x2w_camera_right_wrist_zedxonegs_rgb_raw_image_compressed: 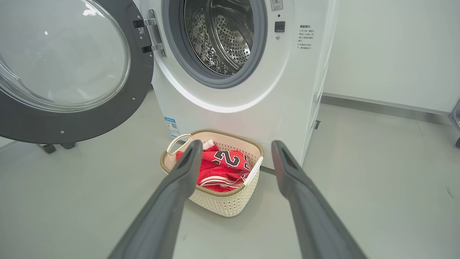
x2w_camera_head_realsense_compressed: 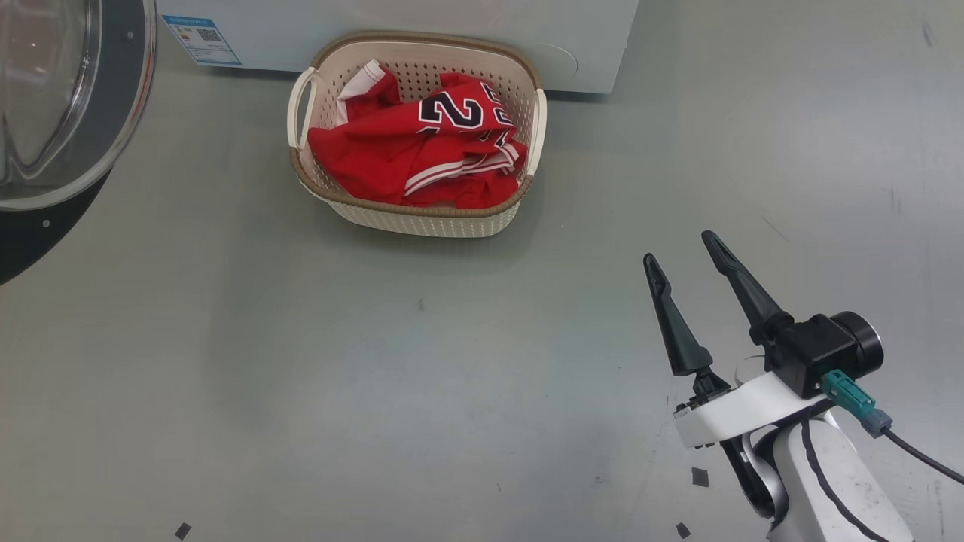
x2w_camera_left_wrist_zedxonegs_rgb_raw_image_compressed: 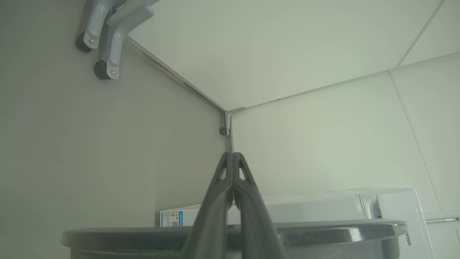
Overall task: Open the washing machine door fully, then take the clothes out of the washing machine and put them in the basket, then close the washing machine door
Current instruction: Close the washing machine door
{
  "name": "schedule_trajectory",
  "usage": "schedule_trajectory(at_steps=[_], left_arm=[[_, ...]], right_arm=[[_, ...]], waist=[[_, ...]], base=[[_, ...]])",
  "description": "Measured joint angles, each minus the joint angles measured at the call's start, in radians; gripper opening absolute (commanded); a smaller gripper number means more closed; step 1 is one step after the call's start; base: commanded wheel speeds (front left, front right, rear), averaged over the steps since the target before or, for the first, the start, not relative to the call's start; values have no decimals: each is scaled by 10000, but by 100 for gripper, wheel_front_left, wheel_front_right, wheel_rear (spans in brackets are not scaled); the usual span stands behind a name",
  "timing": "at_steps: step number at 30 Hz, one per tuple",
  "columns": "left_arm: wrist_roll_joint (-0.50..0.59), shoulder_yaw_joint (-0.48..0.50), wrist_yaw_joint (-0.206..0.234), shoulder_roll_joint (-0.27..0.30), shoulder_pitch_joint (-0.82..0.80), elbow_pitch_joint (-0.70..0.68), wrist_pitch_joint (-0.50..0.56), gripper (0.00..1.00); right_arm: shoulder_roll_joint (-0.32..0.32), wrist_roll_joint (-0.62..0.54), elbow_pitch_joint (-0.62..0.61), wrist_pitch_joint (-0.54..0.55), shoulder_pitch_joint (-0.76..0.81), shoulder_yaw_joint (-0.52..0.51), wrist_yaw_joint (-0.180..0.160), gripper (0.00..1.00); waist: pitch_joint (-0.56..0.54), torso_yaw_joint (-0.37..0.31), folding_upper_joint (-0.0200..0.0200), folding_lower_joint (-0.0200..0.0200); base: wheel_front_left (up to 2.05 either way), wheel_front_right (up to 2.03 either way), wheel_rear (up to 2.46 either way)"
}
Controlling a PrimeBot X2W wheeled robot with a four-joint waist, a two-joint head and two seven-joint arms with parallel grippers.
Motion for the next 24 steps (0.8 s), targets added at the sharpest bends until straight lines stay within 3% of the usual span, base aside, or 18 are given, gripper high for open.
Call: schedule_trajectory(at_steps=[24], left_arm=[[-178, -840, -15, 15, -348, 752, 1743, 0]], right_arm=[[13, -84, 36, 0, 0, 71, 4, 100]], waist=[[-108, 16, 0, 0]], base=[[0, 0, 0]])
